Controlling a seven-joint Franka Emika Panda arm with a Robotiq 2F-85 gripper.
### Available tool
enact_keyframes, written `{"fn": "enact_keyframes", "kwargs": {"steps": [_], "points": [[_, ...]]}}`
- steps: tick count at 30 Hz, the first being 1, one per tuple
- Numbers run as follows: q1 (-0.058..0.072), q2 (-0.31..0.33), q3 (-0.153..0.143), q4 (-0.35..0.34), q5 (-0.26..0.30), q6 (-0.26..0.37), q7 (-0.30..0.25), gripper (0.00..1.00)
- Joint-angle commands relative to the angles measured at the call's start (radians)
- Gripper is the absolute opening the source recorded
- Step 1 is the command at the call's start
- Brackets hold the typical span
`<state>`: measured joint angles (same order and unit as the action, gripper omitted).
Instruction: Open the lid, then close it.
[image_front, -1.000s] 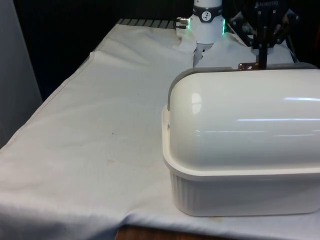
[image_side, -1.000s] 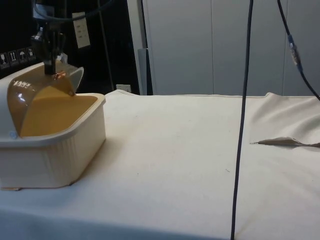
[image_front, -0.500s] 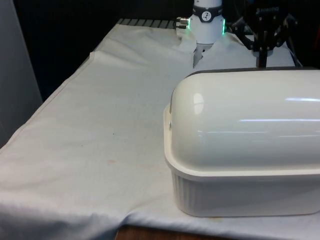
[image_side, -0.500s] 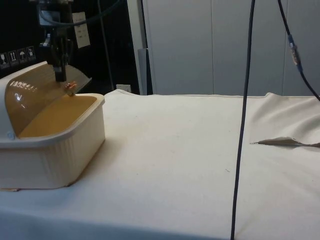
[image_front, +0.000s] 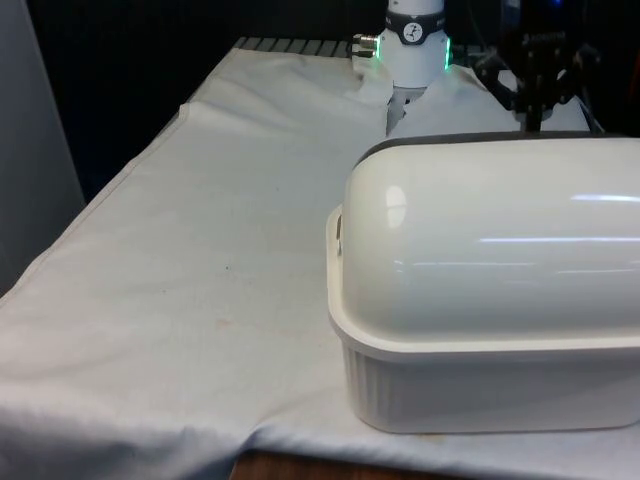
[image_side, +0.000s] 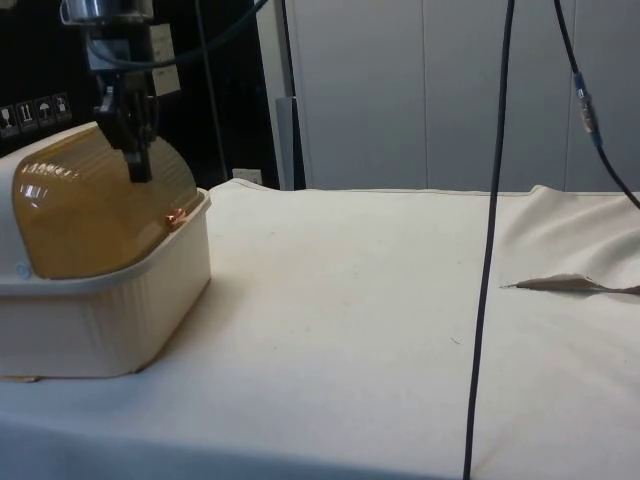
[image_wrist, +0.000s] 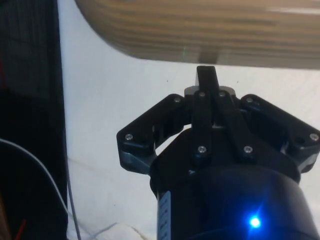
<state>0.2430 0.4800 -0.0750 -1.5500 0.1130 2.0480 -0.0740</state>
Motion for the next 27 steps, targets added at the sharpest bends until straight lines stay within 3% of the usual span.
{"fn": "enact_keyframes", "kwargs": {"steps": [1,14,15,19,23,24,27], "points": [[0.001,-0.002,0.002,-0.005,0.004,-0.008,0.004,0.00],[0.006,-0.013,0.017,-0.043,0.000,-0.037,0.007,0.00],[0.012,-0.036,0.018,-0.077,-0.001,-0.014,0.013,0.00],[0.016,-0.058,0.021,-0.116,-0.003,0.006,0.013,0.00],[0.017,-0.088,0.027,-0.166,-0.006,0.034,0.012,0.00],[0.013,-0.073,0.028,-0.146,-0.002,0.014,0.007,0.00],[0.017,-0.107,0.029,-0.196,-0.008,0.051,0.010,0.00]]}}
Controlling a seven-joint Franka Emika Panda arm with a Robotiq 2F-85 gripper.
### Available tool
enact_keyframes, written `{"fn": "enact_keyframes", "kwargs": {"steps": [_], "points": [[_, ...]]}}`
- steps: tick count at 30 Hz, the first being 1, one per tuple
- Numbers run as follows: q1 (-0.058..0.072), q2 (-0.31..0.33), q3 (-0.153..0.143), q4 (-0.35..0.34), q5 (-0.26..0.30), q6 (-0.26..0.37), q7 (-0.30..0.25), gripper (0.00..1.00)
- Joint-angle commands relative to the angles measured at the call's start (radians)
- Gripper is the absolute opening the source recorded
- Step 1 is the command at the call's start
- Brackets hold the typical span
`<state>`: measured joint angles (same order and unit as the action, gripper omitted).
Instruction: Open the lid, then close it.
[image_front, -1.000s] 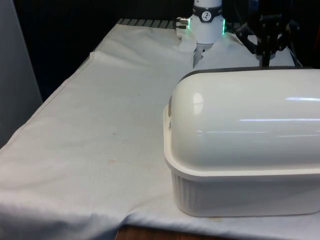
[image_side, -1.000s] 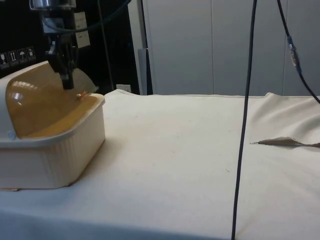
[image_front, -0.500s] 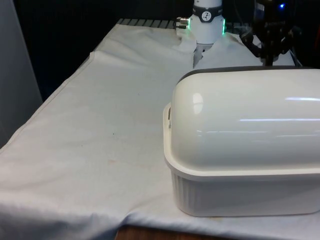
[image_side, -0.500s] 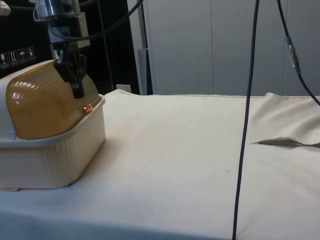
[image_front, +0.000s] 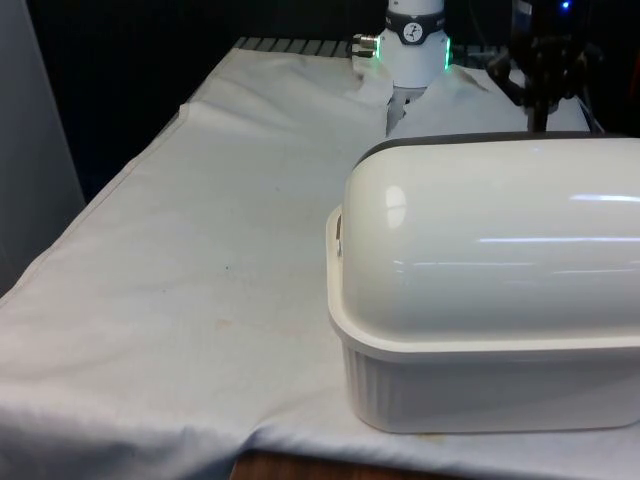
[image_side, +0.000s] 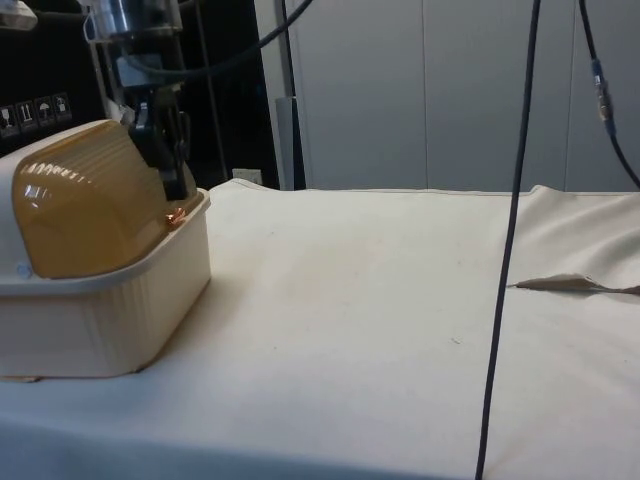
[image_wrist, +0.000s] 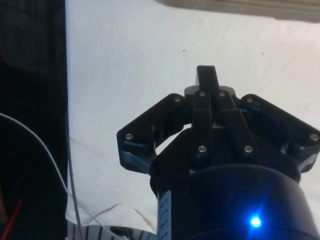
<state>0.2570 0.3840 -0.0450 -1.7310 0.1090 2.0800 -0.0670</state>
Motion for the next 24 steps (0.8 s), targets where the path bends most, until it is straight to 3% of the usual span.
{"fn": "enact_keyframes", "kwargs": {"steps": [1,15,16,24], "points": [[0.004,-0.017,0.000,-0.025,-0.005,0.025,0.002,0.00],[0.000,-0.096,-0.004,-0.154,-0.041,0.111,-0.027,0.00],[-0.001,-0.089,-0.002,-0.145,-0.036,0.096,-0.027,0.00],[-0.006,-0.152,-0.010,-0.243,-0.046,0.166,-0.053,0.00]]}}
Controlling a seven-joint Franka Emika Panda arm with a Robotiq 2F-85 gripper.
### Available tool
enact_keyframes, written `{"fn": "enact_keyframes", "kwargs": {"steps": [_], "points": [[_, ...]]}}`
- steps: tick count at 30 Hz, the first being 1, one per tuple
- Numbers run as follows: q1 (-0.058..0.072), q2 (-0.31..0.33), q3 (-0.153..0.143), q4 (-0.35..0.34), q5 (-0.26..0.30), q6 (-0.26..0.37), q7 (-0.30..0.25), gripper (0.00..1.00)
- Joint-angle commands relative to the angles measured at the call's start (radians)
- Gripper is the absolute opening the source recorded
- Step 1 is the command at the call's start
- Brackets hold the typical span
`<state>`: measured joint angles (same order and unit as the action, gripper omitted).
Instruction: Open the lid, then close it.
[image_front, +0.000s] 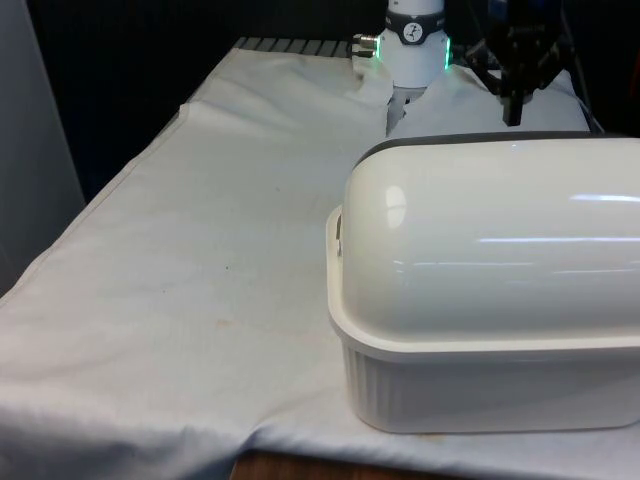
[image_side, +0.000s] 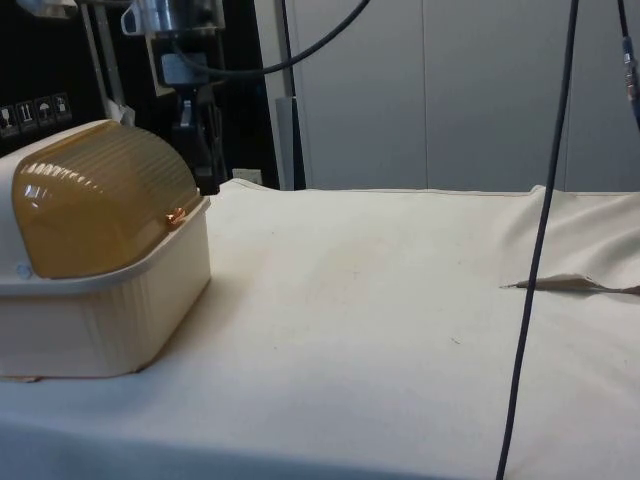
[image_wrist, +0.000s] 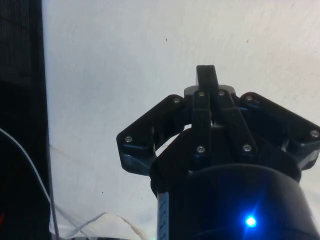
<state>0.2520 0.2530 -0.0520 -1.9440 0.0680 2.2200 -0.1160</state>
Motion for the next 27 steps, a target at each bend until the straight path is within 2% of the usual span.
{"fn": "enact_keyframes", "kwargs": {"steps": [1,2,7,9,10,16,17,19,20,21,26,27], "points": [[-0.001,-0.007,-0.001,-0.012,0.000,0.006,-0.003,0.00],[-0.001,-0.028,-0.004,-0.040,-0.005,0.032,-0.006,0.00],[-0.004,-0.061,-0.006,-0.093,-0.001,0.069,-0.014,0.01],[-0.004,-0.063,-0.005,-0.097,0.000,0.065,-0.013,0.11],[-0.004,-0.070,-0.006,-0.107,0.000,0.081,-0.015,0.11],[-0.005,-0.075,-0.006,-0.116,0.001,0.090,-0.017,0.40],[-0.005,-0.075,-0.006,-0.117,0.001,0.091,-0.017,0.49],[-0.005,-0.076,-0.006,-0.117,0.001,0.091,-0.017,0.61],[-0.005,-0.068,-0.006,-0.107,0.000,0.079,-0.014,0.66],[-0.005,-0.076,-0.006,-0.118,0.002,0.092,-0.017,0.66],[-0.005,-0.074,-0.006,-0.115,0.001,0.087,-0.016,0.89],[-0.005,-0.072,-0.006,-0.113,0.001,0.085,-0.016,0.98]]}}
